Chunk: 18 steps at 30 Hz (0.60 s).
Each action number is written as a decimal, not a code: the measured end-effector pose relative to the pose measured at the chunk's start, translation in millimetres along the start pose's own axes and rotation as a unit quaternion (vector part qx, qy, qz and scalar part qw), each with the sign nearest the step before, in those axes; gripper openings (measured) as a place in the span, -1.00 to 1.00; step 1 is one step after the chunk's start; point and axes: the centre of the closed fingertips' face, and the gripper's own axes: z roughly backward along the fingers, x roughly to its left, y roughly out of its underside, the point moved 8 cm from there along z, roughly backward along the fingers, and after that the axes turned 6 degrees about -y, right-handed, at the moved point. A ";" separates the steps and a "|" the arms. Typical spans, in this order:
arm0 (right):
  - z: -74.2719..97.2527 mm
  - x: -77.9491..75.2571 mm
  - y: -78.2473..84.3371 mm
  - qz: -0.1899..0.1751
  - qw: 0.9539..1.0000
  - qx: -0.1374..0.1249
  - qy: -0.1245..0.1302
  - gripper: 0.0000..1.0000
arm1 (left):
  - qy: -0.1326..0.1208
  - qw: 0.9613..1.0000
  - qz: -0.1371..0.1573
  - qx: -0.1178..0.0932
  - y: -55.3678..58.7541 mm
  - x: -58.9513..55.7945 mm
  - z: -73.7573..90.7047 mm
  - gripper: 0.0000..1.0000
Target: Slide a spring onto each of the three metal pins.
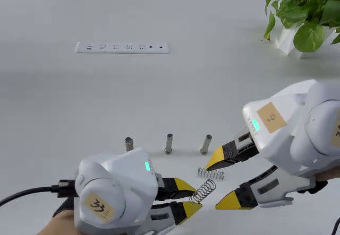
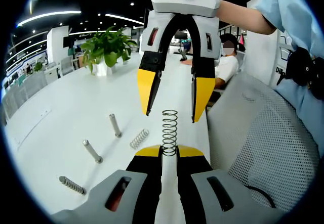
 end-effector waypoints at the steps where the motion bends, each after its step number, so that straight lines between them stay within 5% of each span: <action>1: -0.2 -0.8 -1.3 0.002 1.000 0.001 -0.002 -0.49 | 0.000 1.000 0.000 0.000 -0.3 -0.2 0.2 -0.87; 18: -6.2 -7.9 -9.4 0.028 0.998 0.027 -0.045 -0.75 | -0.017 0.999 0.004 -0.039 -8.9 -2.7 2.3 -0.87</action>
